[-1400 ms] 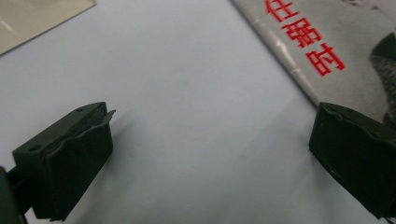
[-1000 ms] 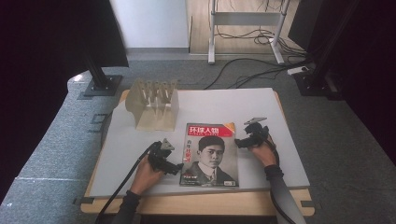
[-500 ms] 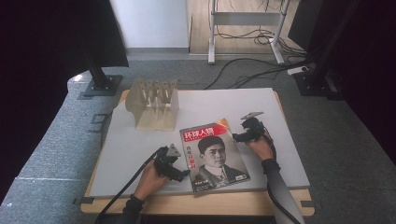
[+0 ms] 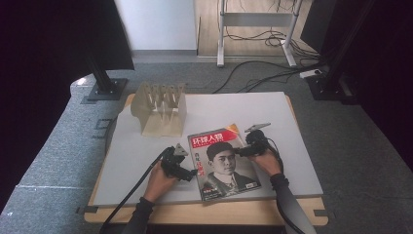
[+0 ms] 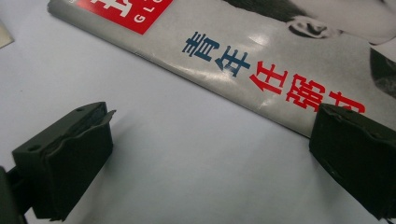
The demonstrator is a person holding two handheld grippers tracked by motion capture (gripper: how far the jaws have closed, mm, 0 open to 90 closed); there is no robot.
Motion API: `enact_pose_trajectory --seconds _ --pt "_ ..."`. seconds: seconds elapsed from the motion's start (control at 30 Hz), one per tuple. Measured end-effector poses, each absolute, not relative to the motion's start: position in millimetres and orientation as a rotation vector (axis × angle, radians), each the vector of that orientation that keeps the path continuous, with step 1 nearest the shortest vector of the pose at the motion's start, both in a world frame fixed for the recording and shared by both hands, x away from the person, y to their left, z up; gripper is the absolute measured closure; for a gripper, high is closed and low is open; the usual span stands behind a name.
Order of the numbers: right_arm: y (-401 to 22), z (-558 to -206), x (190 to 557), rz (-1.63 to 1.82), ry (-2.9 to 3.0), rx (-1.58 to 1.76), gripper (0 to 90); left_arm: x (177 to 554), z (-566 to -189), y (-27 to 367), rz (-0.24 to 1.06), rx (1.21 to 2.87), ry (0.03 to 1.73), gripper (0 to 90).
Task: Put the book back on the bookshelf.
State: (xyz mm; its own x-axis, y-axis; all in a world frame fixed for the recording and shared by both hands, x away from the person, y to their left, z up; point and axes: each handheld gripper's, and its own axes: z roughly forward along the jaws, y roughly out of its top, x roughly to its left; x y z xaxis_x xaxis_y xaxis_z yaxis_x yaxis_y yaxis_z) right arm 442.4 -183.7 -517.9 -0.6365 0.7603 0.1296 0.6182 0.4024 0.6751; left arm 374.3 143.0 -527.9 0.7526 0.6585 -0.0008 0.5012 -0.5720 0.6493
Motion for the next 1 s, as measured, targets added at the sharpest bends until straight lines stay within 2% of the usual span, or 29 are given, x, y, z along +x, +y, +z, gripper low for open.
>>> enact_pose_trajectory --seconds 0.17,0.4,0.7,1.0 --pt "-173 -521 452 1.034 2.429 1.244 30.4 374 -528 143 0.320 2.303 0.868 0.0" --pt "-186 -520 448 1.121 2.427 1.344 37.4 374 -528 142 0.320 2.303 0.870 0.0" --pt "-202 -512 429 1.165 2.497 1.345 42.2 374 -528 142 0.320 2.303 0.871 0.0" --pt "-194 -516 458 1.252 2.441 1.444 43.2 374 -528 142 0.323 2.301 0.873 0.0"
